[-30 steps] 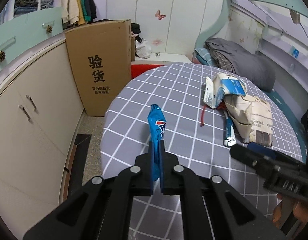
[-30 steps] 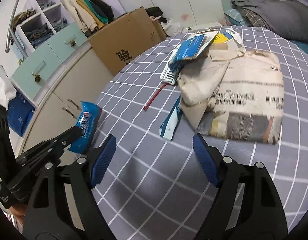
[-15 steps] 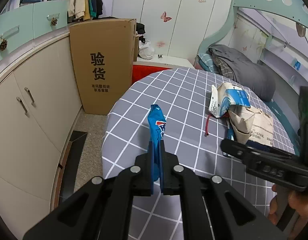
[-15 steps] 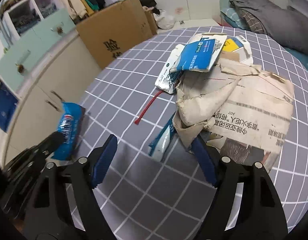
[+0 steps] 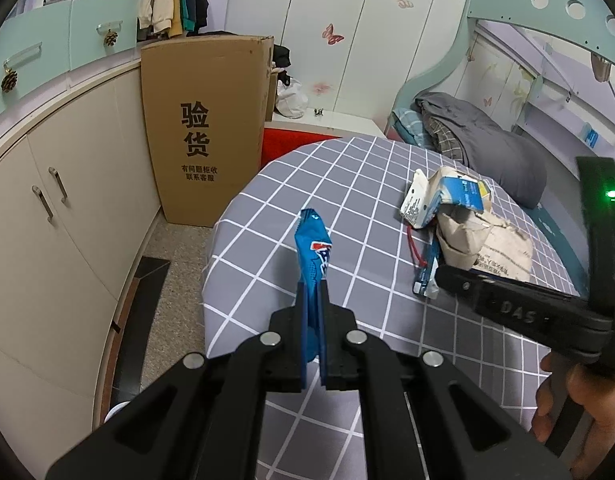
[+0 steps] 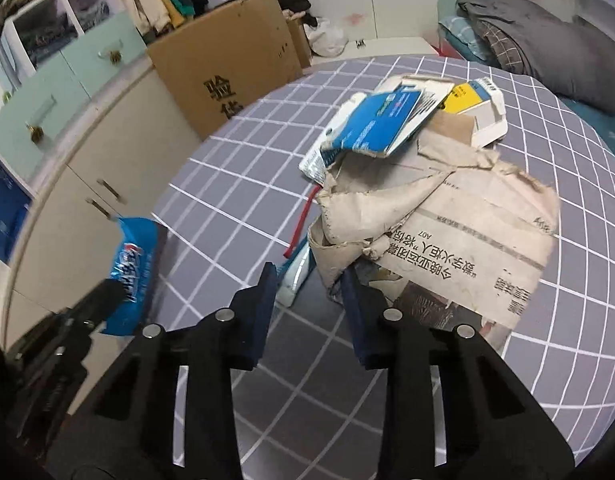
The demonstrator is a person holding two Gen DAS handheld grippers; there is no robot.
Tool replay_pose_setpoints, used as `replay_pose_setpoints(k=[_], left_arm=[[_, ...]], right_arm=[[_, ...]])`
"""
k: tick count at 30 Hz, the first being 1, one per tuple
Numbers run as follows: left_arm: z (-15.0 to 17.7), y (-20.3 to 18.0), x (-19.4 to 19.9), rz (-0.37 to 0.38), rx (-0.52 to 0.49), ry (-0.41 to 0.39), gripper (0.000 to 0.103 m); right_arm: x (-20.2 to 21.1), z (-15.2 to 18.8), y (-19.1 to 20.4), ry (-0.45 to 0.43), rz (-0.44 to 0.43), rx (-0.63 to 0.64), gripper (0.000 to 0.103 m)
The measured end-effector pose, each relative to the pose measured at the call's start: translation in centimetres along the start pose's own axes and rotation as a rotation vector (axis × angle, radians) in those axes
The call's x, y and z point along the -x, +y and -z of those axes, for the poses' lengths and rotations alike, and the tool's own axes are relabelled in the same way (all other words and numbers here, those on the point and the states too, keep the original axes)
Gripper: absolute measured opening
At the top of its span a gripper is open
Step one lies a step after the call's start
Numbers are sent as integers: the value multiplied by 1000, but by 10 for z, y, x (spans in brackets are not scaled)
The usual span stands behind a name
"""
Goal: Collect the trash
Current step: 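Grasp the blue-white strip with the right gripper while the left holds the blue wrapper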
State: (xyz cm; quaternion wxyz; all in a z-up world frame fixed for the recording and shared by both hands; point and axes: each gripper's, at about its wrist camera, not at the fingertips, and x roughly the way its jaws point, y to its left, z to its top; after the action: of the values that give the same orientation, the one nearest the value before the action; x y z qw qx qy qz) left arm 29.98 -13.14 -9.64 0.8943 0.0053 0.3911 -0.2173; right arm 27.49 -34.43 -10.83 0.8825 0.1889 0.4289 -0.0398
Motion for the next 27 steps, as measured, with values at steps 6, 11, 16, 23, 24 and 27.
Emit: replay_pose_setpoints(k=[6, 11, 16, 23, 24, 27], left_arm=[[-2, 3, 4, -5, 13, -12, 4], [-1, 7, 5, -4, 17, -9, 4], [-3, 10, 2, 10, 35, -9, 4], [-4, 10, 2, 15, 37, -12, 4], [-4, 11, 3, 14, 33, -12, 4], [-5, 12, 2, 12, 31, -13, 4]], right_arm=[[5, -4, 12, -12, 3, -3, 43], [25, -1, -3, -78, 135, -12, 49], [44, 3, 1, -129, 100, -18, 50], [-6, -6, 17, 2, 24, -35, 44], [-13, -9, 15, 9, 32, -51, 43], [-27, -12, 13, 20, 96, -53, 35]])
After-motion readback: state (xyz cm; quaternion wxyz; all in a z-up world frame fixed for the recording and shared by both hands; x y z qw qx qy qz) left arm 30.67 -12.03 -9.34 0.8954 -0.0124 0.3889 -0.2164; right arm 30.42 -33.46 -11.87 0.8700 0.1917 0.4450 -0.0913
